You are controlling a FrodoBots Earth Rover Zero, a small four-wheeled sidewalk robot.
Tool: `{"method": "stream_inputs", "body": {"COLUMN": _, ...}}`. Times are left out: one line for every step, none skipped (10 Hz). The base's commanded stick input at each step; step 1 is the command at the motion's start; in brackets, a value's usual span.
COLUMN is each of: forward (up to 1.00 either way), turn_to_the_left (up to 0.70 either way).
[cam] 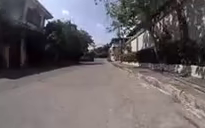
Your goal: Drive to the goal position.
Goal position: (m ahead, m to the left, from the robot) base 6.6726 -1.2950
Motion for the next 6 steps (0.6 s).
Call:
{"method": "stream_inputs", "body": {"forward": 1.00, "turn_to_the_left": -0.09}}
{"method": "stream_inputs", "body": {"forward": 1.00, "turn_to_the_left": 0.00}}
{"method": "stream_inputs", "body": {"forward": 1.00, "turn_to_the_left": 0.00}}
{"method": "stream_inputs", "body": {"forward": 1.00, "turn_to_the_left": 0.00}}
{"method": "stream_inputs", "body": {"forward": 1.00, "turn_to_the_left": 0.00}}
{"method": "stream_inputs", "body": {"forward": 1.00, "turn_to_the_left": 0.00}}
